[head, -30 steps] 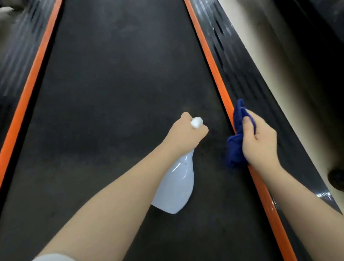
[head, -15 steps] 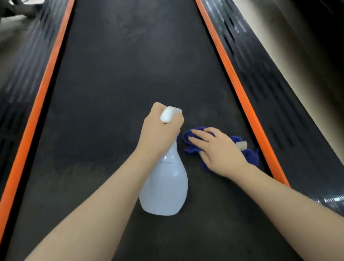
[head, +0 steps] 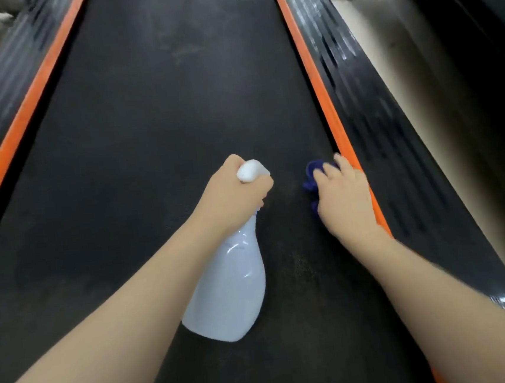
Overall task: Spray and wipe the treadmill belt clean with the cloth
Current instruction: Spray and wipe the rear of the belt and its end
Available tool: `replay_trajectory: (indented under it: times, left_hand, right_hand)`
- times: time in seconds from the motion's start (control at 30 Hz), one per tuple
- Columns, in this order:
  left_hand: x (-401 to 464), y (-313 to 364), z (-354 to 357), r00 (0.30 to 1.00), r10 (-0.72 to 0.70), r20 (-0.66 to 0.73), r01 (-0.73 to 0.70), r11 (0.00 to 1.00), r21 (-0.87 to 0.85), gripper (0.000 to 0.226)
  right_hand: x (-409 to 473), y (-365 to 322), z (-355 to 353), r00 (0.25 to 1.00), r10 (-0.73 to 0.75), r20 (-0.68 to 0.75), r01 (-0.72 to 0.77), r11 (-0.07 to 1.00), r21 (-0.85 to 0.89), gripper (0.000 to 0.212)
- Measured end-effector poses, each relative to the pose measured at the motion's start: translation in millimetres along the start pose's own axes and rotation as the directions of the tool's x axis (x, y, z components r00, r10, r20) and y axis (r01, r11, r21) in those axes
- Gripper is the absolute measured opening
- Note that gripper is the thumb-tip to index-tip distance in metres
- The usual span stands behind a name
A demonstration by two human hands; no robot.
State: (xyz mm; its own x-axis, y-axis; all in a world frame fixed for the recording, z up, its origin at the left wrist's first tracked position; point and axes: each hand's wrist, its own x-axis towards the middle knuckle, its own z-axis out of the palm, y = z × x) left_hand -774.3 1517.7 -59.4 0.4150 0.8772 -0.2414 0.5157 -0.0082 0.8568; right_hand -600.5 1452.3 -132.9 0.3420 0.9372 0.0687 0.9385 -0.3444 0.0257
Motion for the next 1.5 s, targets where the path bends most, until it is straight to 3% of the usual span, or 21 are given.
replay_trajectory:
  times: [0.17,0.3,0.37,0.43,0.53,0.6,0.67,0.73,0.8,0.83,0.87,0.93,0.97,1.03,1.13,1.2,1.23,1.3,1.37,1.43,1.5]
  left_hand:
    - [1.6,-0.5,-0.5,0.999,0.011,-0.048,-0.011,1.000,-0.016,0.020]
    - [-14.9,-4.1,-5.8,0.998,-0.014,-0.056,0.013,1.000,-0.022,0.021]
    - [-24.9,-13.5,-10.5,0.998,-0.047,-0.049,0.045,0.998,-0.033,0.021]
    - [-35.5,-25.1,-17.2,0.994,-0.098,-0.042,0.095,0.994,-0.054,0.026]
    - [-49.0,-39.1,-30.1,0.990,-0.126,-0.059,0.120,0.989,-0.083,0.029]
    - [-60.6,-47.6,-44.3,0.988,-0.117,-0.097,0.109,0.990,-0.088,0.030]
    - [-72.4,-56.8,-60.6,0.985,-0.127,-0.120,0.118,0.990,-0.081,0.033]
    - [-81.3,-67.0,-77.0,0.978,-0.146,-0.152,0.138,0.988,-0.062,0.030]
    - [-88.9,-77.9,-92.9,0.969,-0.162,-0.187,0.152,0.986,-0.069,0.034]
    - [-92.7,-83.4,-99.7,0.964,-0.167,-0.206,0.151,0.984,-0.090,0.039]
    - [-96.1,-87.2,-105.6,0.960,-0.168,-0.223,0.146,0.983,-0.112,0.041]
    - [-102.6,-92.0,-114.3,0.950,-0.164,-0.266,0.132,0.982,-0.136,0.041]
    - [-105.2,-93.8,-117.0,0.944,-0.162,-0.288,0.126,0.982,-0.140,0.039]
    - [-110.5,-95.7,-121.3,0.930,-0.164,-0.328,0.121,0.981,-0.148,0.030]
    - [-117.2,-99.0,-126.3,0.920,-0.159,-0.359,0.117,0.984,-0.136,0.027]
    - [-121.7,-104.4,-130.3,0.915,-0.157,-0.372,0.115,0.984,-0.133,0.033]
    - [-125.2,-106.6,-134.1,0.912,-0.165,-0.376,0.119,0.982,-0.143,0.039]
    - [-134.1,-110.4,-143.0,0.902,-0.175,-0.395,0.118,0.980,-0.163,0.044]
    - [-142.4,-117.2,-151.9,0.888,-0.160,-0.431,0.112,0.984,-0.137,0.036]
    - [-149.4,-124.2,-159.2,0.876,-0.159,-0.455,0.120,0.986,-0.114,0.029]
    - [-152.9,-129.9,-161.6,0.873,-0.181,-0.454,0.127,0.981,-0.147,0.040]
  right_hand:
    - [37.1,1.2,-1.4,1.000,0.018,0.007,-0.017,0.999,-0.032,0.030]
    - [-9.6,-8.2,0.0,0.970,-0.234,-0.067,0.243,0.951,0.192,0.035]
    - [-34.7,-23.2,-1.1,0.882,-0.454,-0.125,0.471,0.857,0.208,0.030]
    - [-29.9,-33.1,-3.6,0.815,-0.569,-0.108,0.579,0.794,0.187,0.038]
    - [12.2,-32.5,-8.8,0.948,-0.318,0.024,0.313,0.942,0.124,0.043]
    - [13.3,-49.0,-9.7,0.978,-0.209,0.008,0.208,0.975,0.077,0.036]
    - [-15.1,-81.6,-10.2,0.912,-0.410,-0.016,0.410,0.909,0.074,0.032]
    - [-54.1,-106.6,-10.2,0.756,-0.653,-0.041,0.649,0.740,0.178,0.031]
    - [-62.6,-116.8,-13.4,0.667,-0.743,-0.050,0.737,0.648,0.192,0.037]
    - [-50.7,-117.5,-12.1,0.674,-0.737,-0.042,0.734,0.663,0.150,0.041]
    - [-35.9,-119.0,-11.9,0.746,-0.666,-0.002,0.663,0.743,0.097,0.042]
    - [-9.2,-125.4,-9.6,0.930,-0.368,0.011,0.366,0.928,0.063,0.037]
    - [-4.3,-134.4,-10.7,0.960,-0.278,-0.021,0.279,0.959,0.046,0.033]
    - [-22.3,-164.9,-11.0,0.942,-0.336,-0.028,0.337,0.940,0.048,0.027]
    - [-88.0,-200.7,-10.0,0.725,-0.688,-0.038,0.685,0.714,0.142,0.029]
    - [-85.7,-200.6,-11.1,0.636,-0.769,-0.068,0.762,0.612,0.212,0.036]
    - [-68.3,-197.3,-11.4,0.671,-0.739,-0.058,0.733,0.649,0.203,0.038]
    - [-29.4,-189.8,-9.8,0.864,-0.504,0.006,0.497,0.854,0.152,0.036]
    - [-11.7,-193.7,-14.0,0.957,-0.290,0.025,0.286,0.952,0.108,0.032]
    - [-32.0,-217.4,-17.1,0.929,-0.369,0.037,0.365,0.927,0.088,0.034]
    - [-71.0,-238.6,-19.9,0.773,-0.633,0.039,0.629,0.773,0.078,0.039]
